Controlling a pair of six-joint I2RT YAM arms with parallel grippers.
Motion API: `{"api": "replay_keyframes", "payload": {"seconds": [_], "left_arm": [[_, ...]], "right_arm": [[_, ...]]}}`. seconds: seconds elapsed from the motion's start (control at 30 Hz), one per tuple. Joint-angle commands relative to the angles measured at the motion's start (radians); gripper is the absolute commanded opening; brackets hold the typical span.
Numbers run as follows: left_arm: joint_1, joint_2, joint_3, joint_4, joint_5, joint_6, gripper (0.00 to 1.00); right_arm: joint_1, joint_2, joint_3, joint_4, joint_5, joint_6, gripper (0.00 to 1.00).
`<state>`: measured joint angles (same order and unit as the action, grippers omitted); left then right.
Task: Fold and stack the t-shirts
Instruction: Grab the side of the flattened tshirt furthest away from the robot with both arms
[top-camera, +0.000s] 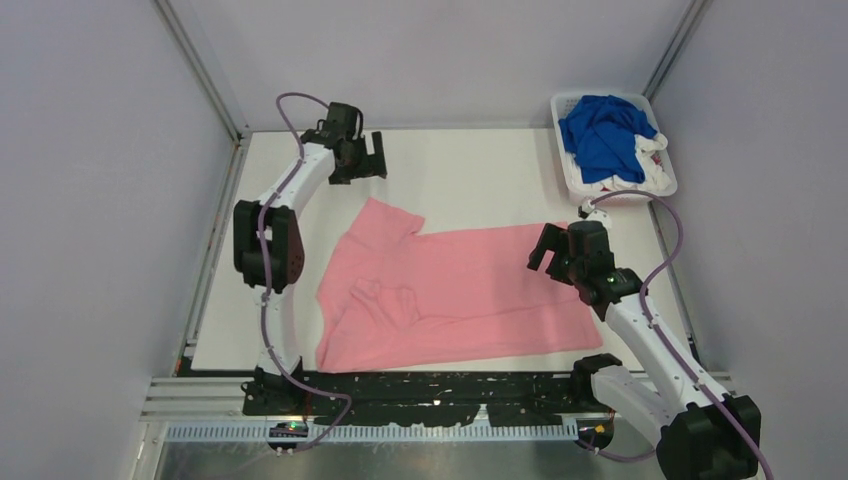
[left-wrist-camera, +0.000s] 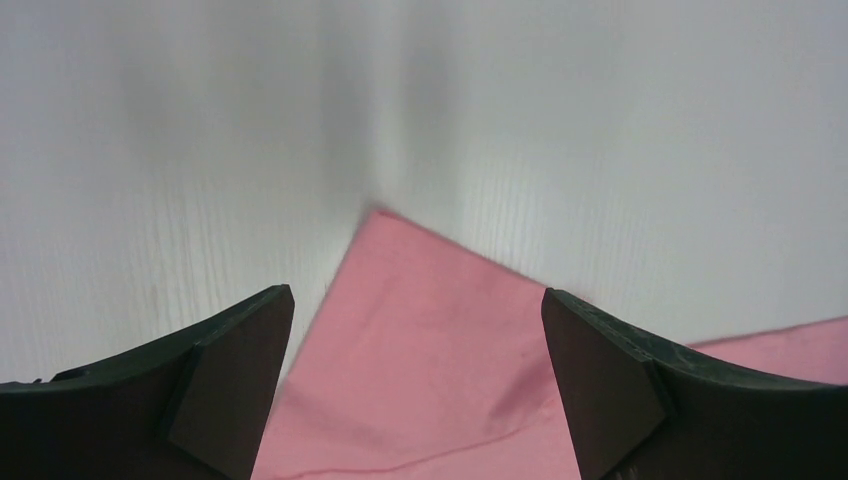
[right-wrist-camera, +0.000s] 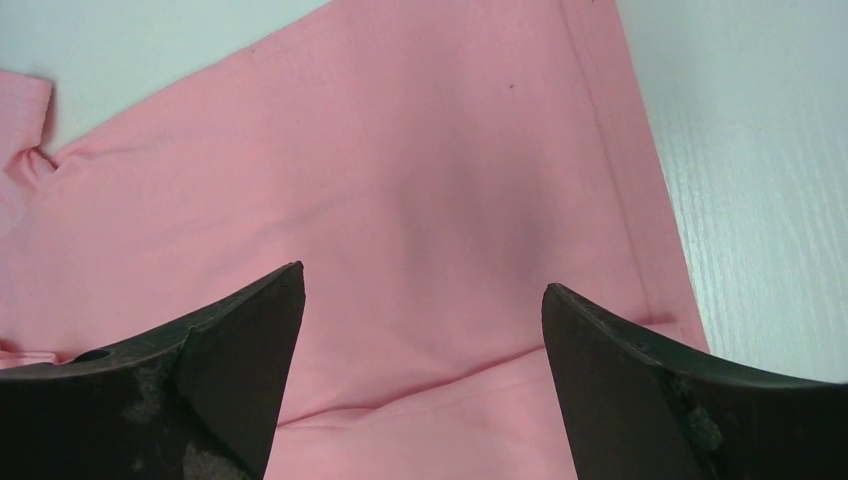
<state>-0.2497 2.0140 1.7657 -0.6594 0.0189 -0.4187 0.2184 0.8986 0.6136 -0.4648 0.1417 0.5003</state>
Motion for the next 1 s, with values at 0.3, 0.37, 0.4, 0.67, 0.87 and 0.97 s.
{"api": "replay_keyframes", "payload": {"seconds": [0.3,0.37,0.4,0.67,0.87,0.97], "left_arm": [[0.029,0.348,0.401,-0.196,0.216,0.089,1.00],[0.030,0.342,0.368,-0.183,0.236,0.081,1.00],[0.030,0.342,0.357,-0.180,0.244,0.078,1.00],[0.031,0.376,0.335,-0.208,0.272,0.047,1.00],[0.032,0.370,0.321,-0.206,0.287,0.042,0.99],[0.032,0.346,0.267,-0.167,0.308,0.038,1.00]], "right_arm": [[-0.011,-0.002,0.012,0.066,0.057,-0.048,0.95],[-0.013,-0.005,0.009,0.066,0.057,-0.048,0.95],[-0.013,-0.009,0.006,0.066,0.057,-0.048,0.95],[-0.013,-0.045,-0.015,0.060,0.062,-0.047,0.95],[-0.014,-0.075,-0.026,0.053,0.079,-0.054,0.95],[-0.015,-0.087,-0.033,0.053,0.085,-0.054,0.96]]}}
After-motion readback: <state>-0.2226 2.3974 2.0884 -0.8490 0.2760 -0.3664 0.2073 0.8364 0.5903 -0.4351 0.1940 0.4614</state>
